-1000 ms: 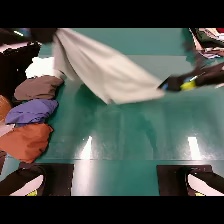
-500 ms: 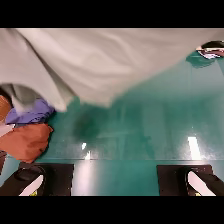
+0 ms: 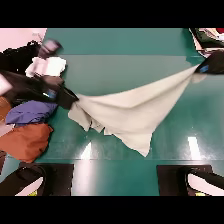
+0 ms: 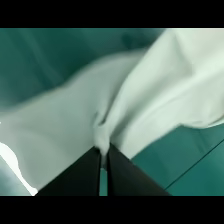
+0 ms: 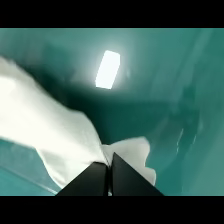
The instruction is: Fold the shirts.
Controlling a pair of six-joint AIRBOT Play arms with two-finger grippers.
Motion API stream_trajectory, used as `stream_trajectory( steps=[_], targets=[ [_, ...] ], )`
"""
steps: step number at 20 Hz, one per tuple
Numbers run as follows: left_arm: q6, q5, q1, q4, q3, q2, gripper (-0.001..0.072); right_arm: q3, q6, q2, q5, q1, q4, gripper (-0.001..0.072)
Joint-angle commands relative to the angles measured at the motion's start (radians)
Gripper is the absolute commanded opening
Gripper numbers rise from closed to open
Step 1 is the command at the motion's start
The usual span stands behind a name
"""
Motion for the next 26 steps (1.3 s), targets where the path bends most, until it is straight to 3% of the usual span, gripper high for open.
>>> stream_trajectory(
  steps=[1, 3, 4, 5, 6, 10, 15, 16, 17, 18, 26],
  targets=[
    [-0.002, 0.199, -0.029, -0.008, -0.236, -0.076, 0.0028, -0.193, -0.007, -0.100, -0.101, 0.100, -0.093, 0.0015],
    [0.000, 0.229, -0.030, -0.010, -0.256, -0.123, 0.0030, -0.264, -0.007, -0.127, -0.167, 0.114, -0.090, 0.0015],
    [0.000, 0.231, -0.030, -0.019, -0.254, -0.134, 0.0075, -0.293, -0.007, -0.128, -0.191, 0.114, -0.079, 0.0015],
    [0.000, 0.238, -0.030, -0.033, -0.255, -0.140, 0.0275, -0.313, -0.006, -0.124, -0.211, 0.114, -0.074, 0.0015],
    [0.000, 0.242, -0.030, -0.042, -0.254, -0.140, 0.0346, -0.323, -0.006, -0.122, -0.213, 0.114, -0.076, 0.0015],
    [0.016, 0.186, 0.026, -0.029, -0.154, -0.139, 0.0347, -0.324, -0.006, -0.122, -0.210, 0.111, -0.075, 0.0015],
    [0.026, 0.159, 0.307, -0.034, 0.008, -0.140, 0.0347, -0.324, -0.007, -0.122, -0.208, 0.111, -0.075, 0.0015],
    [0.027, 0.146, 0.349, -0.033, 0.007, -0.154, 0.0356, -0.324, -0.007, -0.122, -0.208, 0.111, -0.075, 0.0015],
    [0.027, 0.142, 0.380, -0.034, 0.002, -0.176, 0.0437, -0.324, -0.007, -0.122, -0.211, 0.111, -0.075, 0.0015],
    [0.027, 0.142, 0.405, -0.039, -0.008, -0.207, 0.0435, -0.324, -0.007, -0.122, -0.211, 0.111, -0.075, 0.0015],
    [0.095, 0.054, 0.431, -0.250, -0.017, -0.557, 0.0436, -0.324, -0.007, -0.122, -0.202, 0.112, -0.075, 0.0015]
  ],
)
